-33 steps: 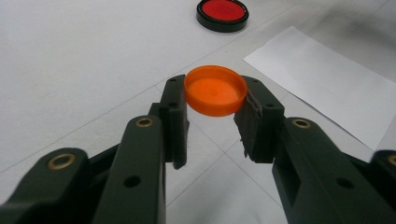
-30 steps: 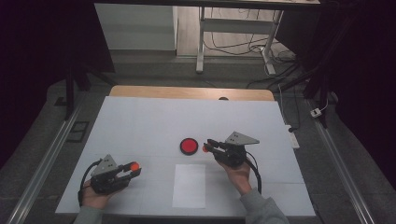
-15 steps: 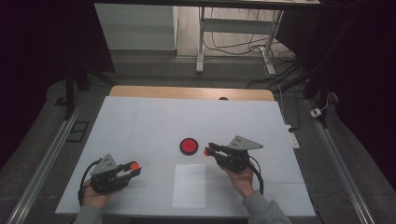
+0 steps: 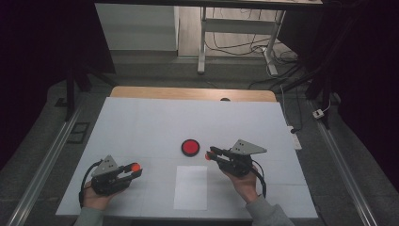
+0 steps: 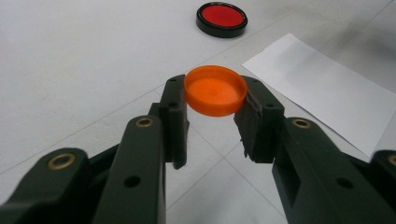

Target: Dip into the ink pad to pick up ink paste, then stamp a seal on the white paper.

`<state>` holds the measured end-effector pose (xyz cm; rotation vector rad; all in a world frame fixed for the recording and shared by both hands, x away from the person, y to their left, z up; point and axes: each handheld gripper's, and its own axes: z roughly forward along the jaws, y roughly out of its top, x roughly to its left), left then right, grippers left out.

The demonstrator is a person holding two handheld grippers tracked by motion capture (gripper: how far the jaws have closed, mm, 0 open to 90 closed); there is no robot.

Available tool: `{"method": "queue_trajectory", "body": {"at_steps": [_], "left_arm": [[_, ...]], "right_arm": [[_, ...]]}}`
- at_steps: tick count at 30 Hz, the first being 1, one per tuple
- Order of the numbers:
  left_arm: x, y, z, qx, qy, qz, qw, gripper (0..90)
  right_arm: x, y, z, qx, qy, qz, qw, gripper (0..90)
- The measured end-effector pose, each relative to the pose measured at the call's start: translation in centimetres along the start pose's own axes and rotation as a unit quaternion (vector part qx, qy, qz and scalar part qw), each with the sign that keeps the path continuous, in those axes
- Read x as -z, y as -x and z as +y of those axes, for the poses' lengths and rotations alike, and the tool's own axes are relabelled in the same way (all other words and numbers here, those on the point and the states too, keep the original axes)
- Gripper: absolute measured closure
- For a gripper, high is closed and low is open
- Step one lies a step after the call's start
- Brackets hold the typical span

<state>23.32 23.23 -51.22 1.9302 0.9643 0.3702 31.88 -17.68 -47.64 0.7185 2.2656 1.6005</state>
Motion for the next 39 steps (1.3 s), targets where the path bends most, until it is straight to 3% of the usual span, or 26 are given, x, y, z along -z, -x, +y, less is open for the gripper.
{"method": "queue_trajectory", "body": {"at_steps": [39], "left_arm": [[-0.2, 0.1, 0.1, -0.003, -0.003, -0.002, 1.0000, 64.9]], "right_arm": [[0.0, -2.1, -0.6, 0.011, -0.013, 0.043, 0.9989, 73.3]]}}
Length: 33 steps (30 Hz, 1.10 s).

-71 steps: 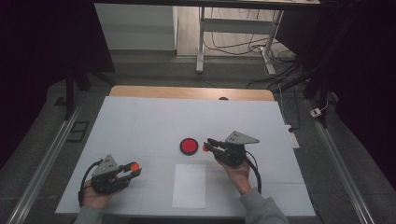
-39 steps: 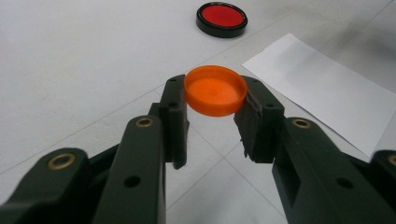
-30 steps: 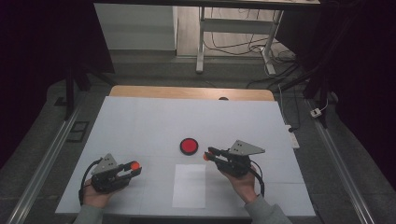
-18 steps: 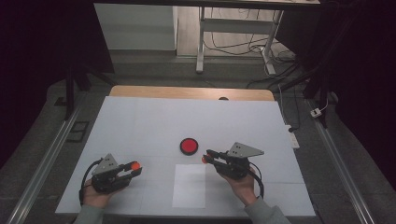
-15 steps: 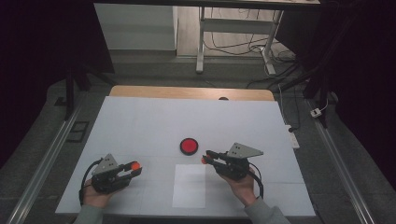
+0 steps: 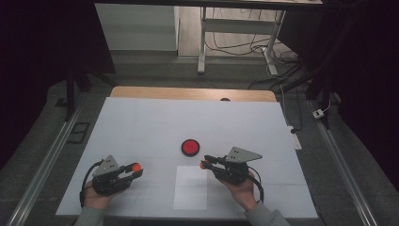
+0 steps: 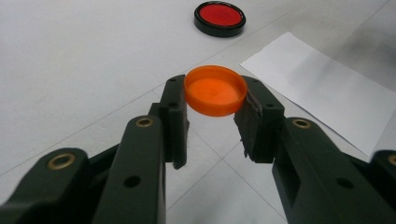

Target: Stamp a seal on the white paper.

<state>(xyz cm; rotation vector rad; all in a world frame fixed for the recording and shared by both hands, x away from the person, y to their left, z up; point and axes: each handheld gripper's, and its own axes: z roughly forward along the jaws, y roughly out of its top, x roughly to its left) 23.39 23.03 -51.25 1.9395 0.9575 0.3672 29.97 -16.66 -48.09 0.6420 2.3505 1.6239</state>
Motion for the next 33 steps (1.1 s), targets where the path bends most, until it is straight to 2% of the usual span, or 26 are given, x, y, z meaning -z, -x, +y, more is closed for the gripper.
{"method": "queue_trajectory", "body": {"at_steps": [21, 33], "left_arm": [[0.0, 0.0, 0.0, 0.000, 0.001, -0.001, 1.0000, 64.9], [0.0, 0.0, 0.0, 0.001, -0.001, -0.002, 1.0000, 64.9]], "right_arm": [[-1.3, -1.6, -0.6, 0.010, -0.023, 0.029, 0.9993, 73.3], [-1.5, -1.8, -0.9, 0.011, -0.034, 0.035, 0.9988, 73.2]]}}
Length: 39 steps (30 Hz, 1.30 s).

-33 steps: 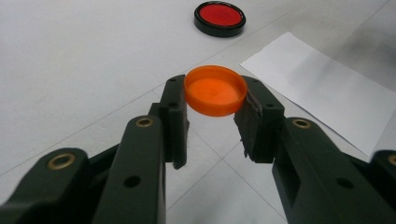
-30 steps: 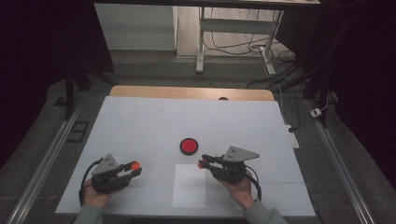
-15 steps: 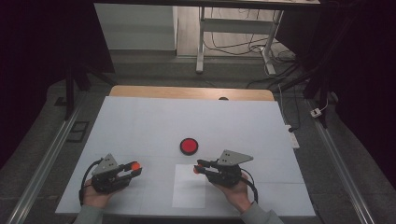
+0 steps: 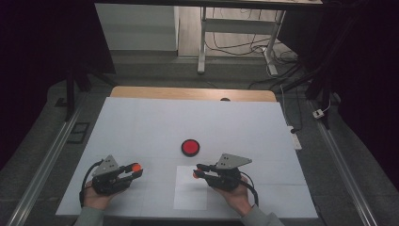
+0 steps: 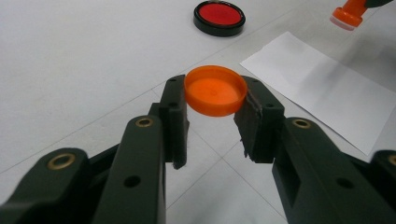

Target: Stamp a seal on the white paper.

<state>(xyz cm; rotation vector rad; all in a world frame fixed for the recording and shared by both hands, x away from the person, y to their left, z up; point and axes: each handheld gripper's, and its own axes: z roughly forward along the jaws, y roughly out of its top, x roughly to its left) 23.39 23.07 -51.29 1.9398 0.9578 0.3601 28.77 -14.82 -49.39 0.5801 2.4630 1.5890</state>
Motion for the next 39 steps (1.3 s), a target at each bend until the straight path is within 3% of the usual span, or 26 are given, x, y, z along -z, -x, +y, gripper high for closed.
{"method": "queue_trajectory", "body": {"at_steps": [27, 39], "left_arm": [[-0.2, 0.2, 0.0, -0.002, -0.004, -0.003, 1.0000, 64.9], [-0.1, 0.2, 0.0, -0.002, -0.003, -0.002, 1.0000, 64.9]], "right_arm": [[-2.1, -1.1, -0.9, 0.017, -0.052, 0.018, 0.9983, 73.2], [-2.9, -1.1, -1.2, 0.027, -0.070, 0.014, 0.9971, 73.2]]}}
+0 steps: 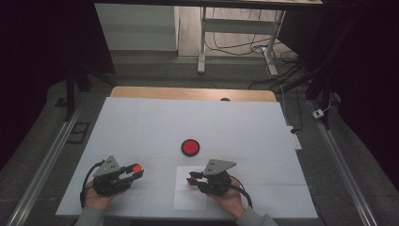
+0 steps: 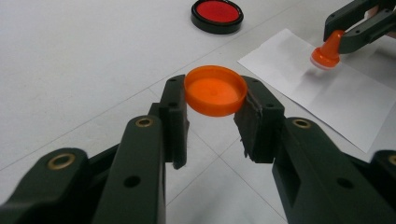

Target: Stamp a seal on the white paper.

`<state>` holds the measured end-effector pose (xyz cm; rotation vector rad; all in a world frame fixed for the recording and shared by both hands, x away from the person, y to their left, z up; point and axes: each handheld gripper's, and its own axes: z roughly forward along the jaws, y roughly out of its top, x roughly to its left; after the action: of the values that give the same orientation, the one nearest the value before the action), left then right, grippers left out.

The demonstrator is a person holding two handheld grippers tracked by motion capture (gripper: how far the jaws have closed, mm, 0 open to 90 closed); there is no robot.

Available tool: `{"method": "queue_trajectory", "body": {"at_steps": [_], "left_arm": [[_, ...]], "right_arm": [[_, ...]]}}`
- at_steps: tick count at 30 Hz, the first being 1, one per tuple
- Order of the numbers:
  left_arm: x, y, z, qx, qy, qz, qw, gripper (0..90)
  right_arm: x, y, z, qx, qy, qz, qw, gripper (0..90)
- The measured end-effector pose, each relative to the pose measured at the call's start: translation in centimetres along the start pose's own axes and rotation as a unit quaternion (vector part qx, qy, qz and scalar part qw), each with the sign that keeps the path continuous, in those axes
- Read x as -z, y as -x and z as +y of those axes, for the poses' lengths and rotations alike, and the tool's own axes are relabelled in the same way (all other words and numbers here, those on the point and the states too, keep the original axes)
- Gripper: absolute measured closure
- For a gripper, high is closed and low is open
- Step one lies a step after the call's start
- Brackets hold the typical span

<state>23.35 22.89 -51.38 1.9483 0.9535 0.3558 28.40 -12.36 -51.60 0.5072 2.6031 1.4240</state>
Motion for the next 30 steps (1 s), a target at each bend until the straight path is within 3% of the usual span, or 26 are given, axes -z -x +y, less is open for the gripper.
{"method": "queue_trajectory", "body": {"at_steps": [15, 20, 30], "left_arm": [[0.1, -0.1, -0.1, 0.003, 0.001, 0.002, 1.0000, 64.8], [0.1, -0.1, -0.1, 0.002, 0.000, 0.002, 1.0000, 64.8], [0.1, -0.1, -0.2, 0.004, 0.001, 0.003, 1.0000, 64.8]], "right_arm": [[-0.6, -0.1, -0.1, 0.013, -0.018, -0.006, 0.9997, 73.2], [-1.1, -0.3, -0.3, 0.022, -0.039, -0.009, 0.9989, 73.3], [-1.1, -0.4, -0.7, 0.020, -0.031, -0.013, 0.9992, 73.5]]}}
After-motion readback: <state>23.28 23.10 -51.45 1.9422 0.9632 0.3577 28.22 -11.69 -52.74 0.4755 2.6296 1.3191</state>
